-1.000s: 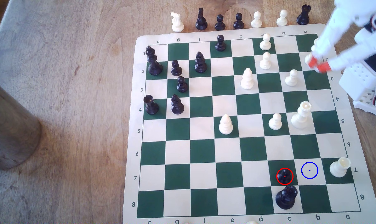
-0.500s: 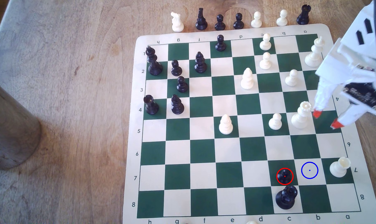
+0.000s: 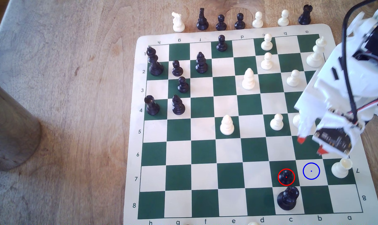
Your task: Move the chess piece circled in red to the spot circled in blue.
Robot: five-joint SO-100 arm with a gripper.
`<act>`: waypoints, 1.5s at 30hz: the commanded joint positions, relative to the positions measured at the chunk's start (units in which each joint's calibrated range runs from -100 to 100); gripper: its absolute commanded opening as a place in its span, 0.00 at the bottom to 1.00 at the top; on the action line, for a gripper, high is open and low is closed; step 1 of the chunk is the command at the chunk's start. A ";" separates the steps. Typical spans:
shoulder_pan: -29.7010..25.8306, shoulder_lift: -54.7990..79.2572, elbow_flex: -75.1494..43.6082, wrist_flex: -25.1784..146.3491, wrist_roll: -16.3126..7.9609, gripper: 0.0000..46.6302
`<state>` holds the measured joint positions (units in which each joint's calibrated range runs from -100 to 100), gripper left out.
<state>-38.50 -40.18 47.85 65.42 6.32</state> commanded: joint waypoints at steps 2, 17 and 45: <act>0.13 3.93 -5.24 -4.08 0.49 0.26; -0.18 14.45 -7.06 -12.35 0.24 0.27; 0.76 25.07 -7.51 -18.98 0.20 0.25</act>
<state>-37.39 -14.29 45.14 47.89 6.72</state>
